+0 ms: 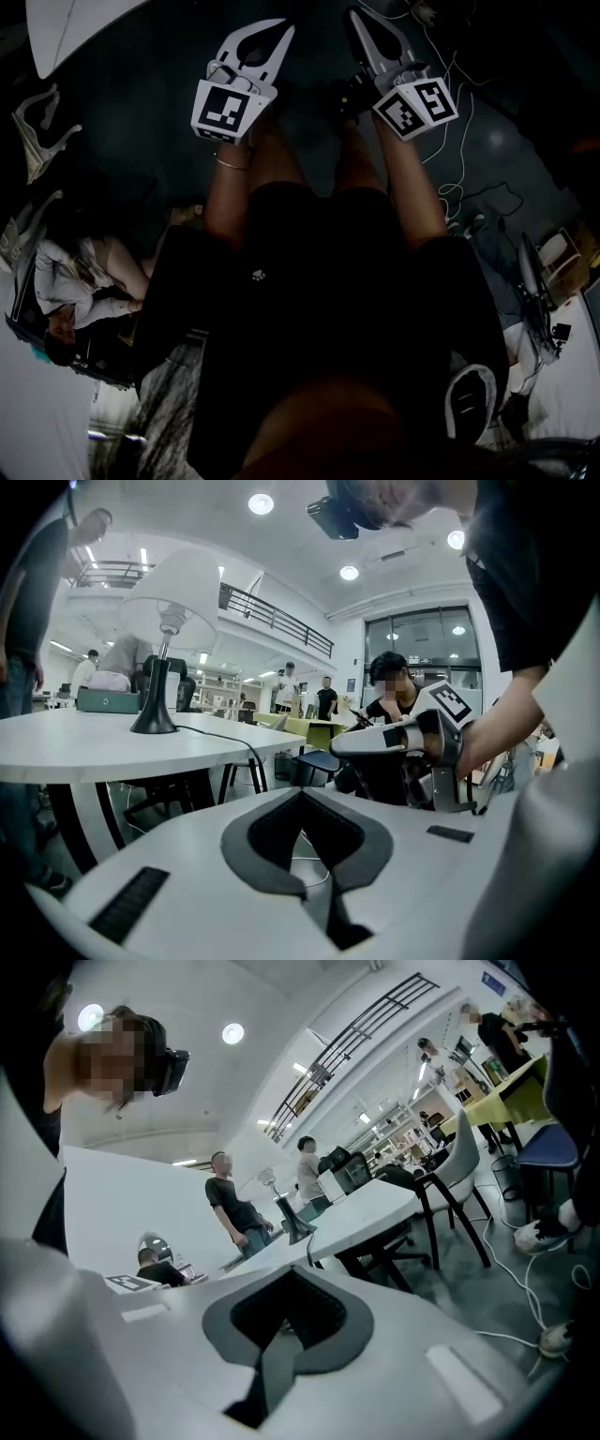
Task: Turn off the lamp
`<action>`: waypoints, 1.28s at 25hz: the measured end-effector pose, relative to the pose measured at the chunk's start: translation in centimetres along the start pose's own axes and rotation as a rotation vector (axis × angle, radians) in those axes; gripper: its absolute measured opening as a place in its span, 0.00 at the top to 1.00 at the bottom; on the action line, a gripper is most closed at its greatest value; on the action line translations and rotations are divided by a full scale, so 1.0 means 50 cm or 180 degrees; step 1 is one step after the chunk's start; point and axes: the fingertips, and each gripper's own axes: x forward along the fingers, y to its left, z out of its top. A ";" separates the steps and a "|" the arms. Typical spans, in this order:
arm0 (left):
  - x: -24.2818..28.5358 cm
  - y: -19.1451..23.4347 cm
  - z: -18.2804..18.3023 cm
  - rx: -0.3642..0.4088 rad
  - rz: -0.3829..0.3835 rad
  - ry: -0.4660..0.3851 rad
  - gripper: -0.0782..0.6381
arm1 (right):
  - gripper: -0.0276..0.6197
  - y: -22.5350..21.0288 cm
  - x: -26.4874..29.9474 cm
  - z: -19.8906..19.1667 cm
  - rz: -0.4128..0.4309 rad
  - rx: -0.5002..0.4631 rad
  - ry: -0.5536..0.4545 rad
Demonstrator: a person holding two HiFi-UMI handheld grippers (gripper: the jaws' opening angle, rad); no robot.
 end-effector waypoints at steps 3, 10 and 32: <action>-0.003 0.000 0.037 -0.0017 0.0043 -0.0064 0.88 | 0.95 0.024 -0.005 0.037 0.0055 0.0001 -0.0075; -0.006 -0.026 0.143 -0.0020 0.0012 -0.0290 0.88 | 0.95 0.071 -0.010 0.111 0.0181 -0.0116 -0.0201; -0.058 -0.035 0.334 0.0244 0.0188 -0.0523 0.88 | 0.96 0.169 -0.037 0.269 0.0473 -0.0335 -0.0456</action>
